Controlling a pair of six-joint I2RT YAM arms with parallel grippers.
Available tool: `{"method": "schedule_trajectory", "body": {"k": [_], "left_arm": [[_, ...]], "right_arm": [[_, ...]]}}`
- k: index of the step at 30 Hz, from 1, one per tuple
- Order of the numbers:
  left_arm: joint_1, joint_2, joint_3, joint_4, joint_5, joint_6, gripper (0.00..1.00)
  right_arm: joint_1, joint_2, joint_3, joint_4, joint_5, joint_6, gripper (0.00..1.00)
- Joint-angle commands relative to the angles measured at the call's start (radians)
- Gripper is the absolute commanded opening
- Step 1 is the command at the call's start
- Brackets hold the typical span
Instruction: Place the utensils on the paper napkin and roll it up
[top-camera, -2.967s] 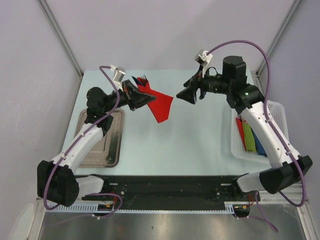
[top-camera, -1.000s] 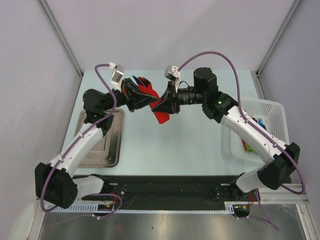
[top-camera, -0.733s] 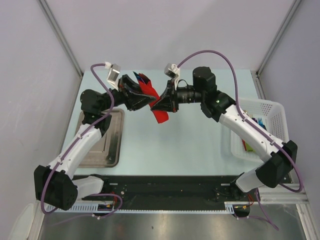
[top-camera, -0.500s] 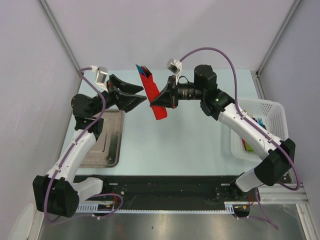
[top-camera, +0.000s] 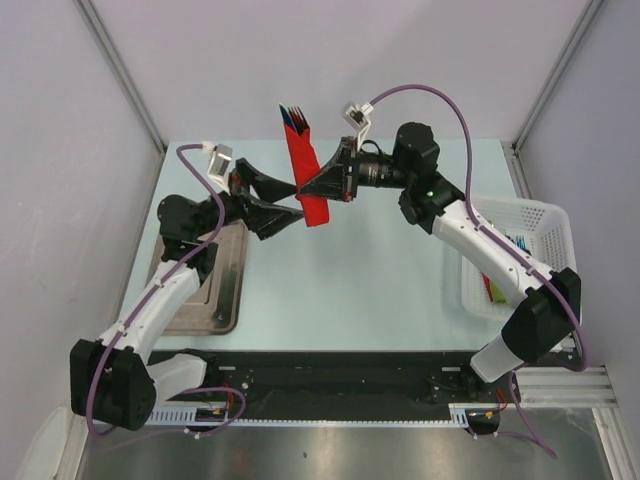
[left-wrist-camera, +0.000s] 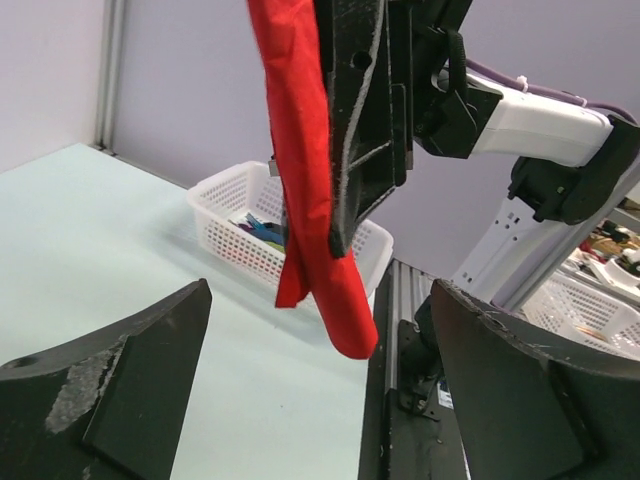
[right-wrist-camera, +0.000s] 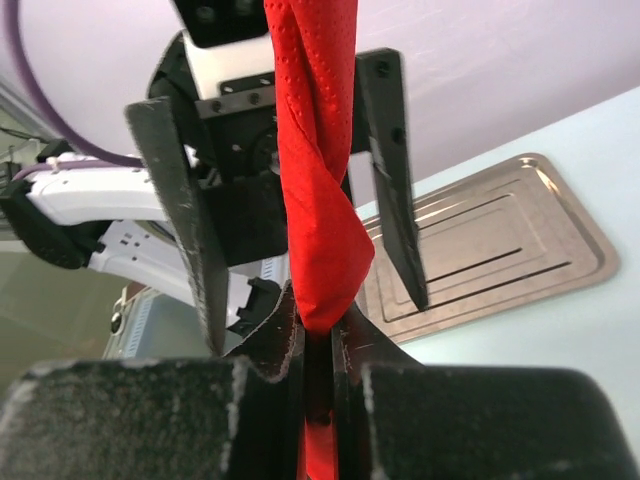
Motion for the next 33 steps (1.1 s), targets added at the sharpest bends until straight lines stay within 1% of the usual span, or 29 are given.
{"method": "schedule_trajectory", "body": {"k": [1, 6, 7, 10, 13, 14, 15, 17, 18, 19, 20, 25, 28, 29, 30, 31, 32, 33], "left_arm": [[-0.032, 0.035, 0.034, 0.08, -0.011, -0.035, 0.95], [-0.048, 0.061, 0.054, 0.095, -0.032, -0.044, 0.87], [-0.049, 0.064, 0.056, 0.095, -0.04, -0.046, 0.81], [-0.065, 0.066, 0.068, 0.104, -0.046, -0.05, 0.72], [-0.086, 0.063, 0.072, 0.115, -0.04, -0.033, 0.66], [-0.088, 0.064, 0.074, 0.122, -0.035, -0.027, 0.63], [-0.089, 0.064, 0.074, 0.127, -0.031, -0.027, 0.55], [-0.091, 0.064, 0.071, 0.127, -0.02, -0.027, 0.47], [-0.091, 0.066, 0.071, 0.126, -0.018, -0.026, 0.39], [-0.092, 0.067, 0.069, 0.121, -0.017, -0.021, 0.37], [-0.091, 0.064, 0.065, 0.115, -0.014, -0.019, 0.36], [-0.091, 0.055, 0.049, 0.093, -0.024, -0.013, 0.4], [-0.091, 0.055, 0.045, 0.093, -0.029, -0.021, 0.36], [-0.091, 0.055, 0.045, 0.093, -0.027, -0.026, 0.38], [-0.092, 0.057, 0.045, 0.093, -0.034, -0.03, 0.46], [-0.092, 0.058, 0.045, 0.093, -0.037, -0.035, 0.5], [-0.092, 0.057, 0.045, 0.093, -0.041, -0.033, 0.5], [-0.092, 0.06, 0.045, 0.095, -0.043, -0.036, 0.47]], "right_arm": [[0.005, 0.0, 0.045, 0.12, -0.058, 0.037, 0.0], [0.006, 0.0, 0.051, 0.123, -0.072, 0.027, 0.0], [0.005, 0.002, 0.051, 0.123, -0.072, 0.025, 0.0], [0.003, 0.009, 0.057, 0.123, -0.078, 0.027, 0.0], [0.002, 0.017, 0.064, 0.12, -0.079, 0.028, 0.0], [-0.004, 0.019, 0.065, 0.123, -0.078, 0.028, 0.0], [-0.004, 0.017, 0.064, 0.125, -0.075, 0.037, 0.0], [-0.009, 0.017, 0.061, 0.128, -0.066, 0.039, 0.0], [-0.009, 0.014, 0.062, 0.128, -0.059, 0.037, 0.0], [-0.009, 0.013, 0.061, 0.128, -0.05, 0.037, 0.0], [-0.012, 0.011, 0.062, 0.128, -0.044, 0.034, 0.0], [-0.012, 0.005, 0.058, 0.14, -0.018, 0.031, 0.0], [-0.013, 0.002, 0.056, 0.143, -0.01, 0.033, 0.0], [-0.01, 0.002, 0.053, 0.149, -0.009, 0.033, 0.0], [-0.012, -0.003, 0.051, 0.153, -0.007, 0.034, 0.0], [-0.007, -0.003, 0.047, 0.159, -0.007, 0.036, 0.0], [-0.007, -0.003, 0.047, 0.159, -0.009, 0.033, 0.0], [-0.004, 0.0, 0.047, 0.159, -0.012, 0.033, 0.0]]}}
